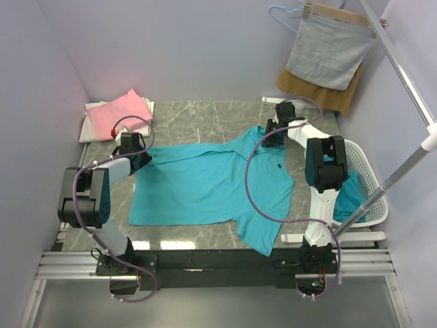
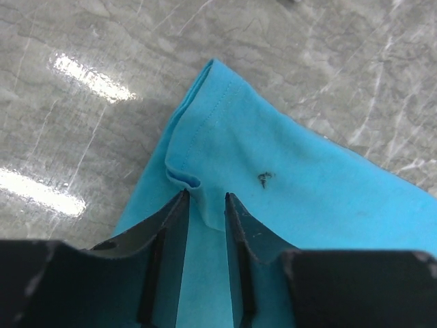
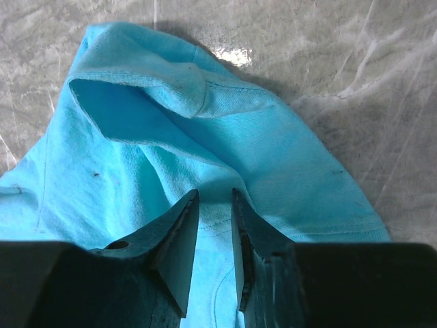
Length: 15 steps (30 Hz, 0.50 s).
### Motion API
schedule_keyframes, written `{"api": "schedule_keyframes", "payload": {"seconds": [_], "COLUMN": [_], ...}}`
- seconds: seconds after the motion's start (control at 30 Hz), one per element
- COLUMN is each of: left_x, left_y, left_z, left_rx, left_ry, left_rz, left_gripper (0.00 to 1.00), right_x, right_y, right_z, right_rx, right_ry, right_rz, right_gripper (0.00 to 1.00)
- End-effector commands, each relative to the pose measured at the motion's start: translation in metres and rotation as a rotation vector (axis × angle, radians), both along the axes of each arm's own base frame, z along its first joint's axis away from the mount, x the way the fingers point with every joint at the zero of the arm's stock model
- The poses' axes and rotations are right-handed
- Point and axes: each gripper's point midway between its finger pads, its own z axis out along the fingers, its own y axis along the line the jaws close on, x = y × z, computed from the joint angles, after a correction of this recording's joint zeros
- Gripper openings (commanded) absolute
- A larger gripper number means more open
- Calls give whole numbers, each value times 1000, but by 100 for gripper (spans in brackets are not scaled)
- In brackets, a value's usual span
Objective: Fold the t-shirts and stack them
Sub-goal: Grap the side of the flattened tshirt furthest away from the robot with both arms
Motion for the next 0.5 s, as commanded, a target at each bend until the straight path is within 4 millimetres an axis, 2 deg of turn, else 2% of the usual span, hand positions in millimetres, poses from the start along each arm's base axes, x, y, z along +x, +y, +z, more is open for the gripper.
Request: {"api": "schedule_keyframes", "payload": {"seconds": [0.0, 0.13, 0.23, 0.27, 0.3, 0.47], "left_x": [14, 16, 15, 15, 15, 14], "left_y": [3, 3, 2, 2, 1, -1], "left_z": [4, -5, -8, -10, -10, -8], "left_rx": [2, -2, -9, -10, -11, -14], "left_ry": [-5, 29, 39, 45, 47, 39], "left_rz": [19, 17, 16, 17, 14, 1], "left_gripper": [33, 27, 14, 4, 1, 1], "right_x": [4, 3, 3, 2, 3, 1], "right_y": [-4, -6, -8, -8, -9, -14], "right_z": [24, 23, 23, 22, 23, 24], "right_rx": [1, -5, -4, -4, -5, 6], "right_ry": [-52, -47, -46, -41, -44, -44], "right_rz": [-3, -7, -11, -12, -14, -26], "right_gripper": [34, 34, 34, 34, 33, 33]}}
